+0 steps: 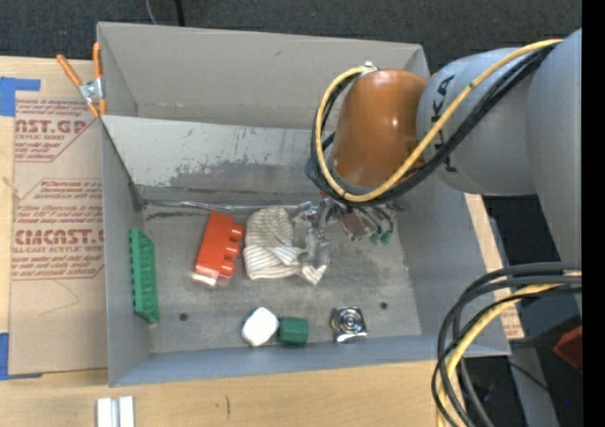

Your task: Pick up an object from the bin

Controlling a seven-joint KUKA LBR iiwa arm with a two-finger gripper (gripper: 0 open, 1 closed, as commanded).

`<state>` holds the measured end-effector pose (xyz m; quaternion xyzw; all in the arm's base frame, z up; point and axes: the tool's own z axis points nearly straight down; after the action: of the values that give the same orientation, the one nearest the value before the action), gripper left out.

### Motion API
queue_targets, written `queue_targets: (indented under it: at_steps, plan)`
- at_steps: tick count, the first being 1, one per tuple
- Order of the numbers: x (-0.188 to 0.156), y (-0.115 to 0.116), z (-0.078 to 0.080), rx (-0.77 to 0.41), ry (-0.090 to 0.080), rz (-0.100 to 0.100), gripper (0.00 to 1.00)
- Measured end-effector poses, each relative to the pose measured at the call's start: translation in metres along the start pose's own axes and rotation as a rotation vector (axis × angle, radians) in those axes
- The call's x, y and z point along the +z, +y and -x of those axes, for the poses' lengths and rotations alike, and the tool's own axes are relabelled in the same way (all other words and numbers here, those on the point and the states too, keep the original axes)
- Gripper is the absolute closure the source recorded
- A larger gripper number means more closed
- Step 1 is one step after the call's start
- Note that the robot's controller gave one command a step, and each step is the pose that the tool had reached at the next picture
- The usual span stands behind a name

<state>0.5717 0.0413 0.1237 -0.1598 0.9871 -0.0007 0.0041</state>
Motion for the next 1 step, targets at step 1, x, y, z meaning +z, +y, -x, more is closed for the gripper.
queue_targets:
  at_steps: [1]
  plan:
    - [-0.0082,0.0002,0.0001,0.000,0.001,0.000,1.00]
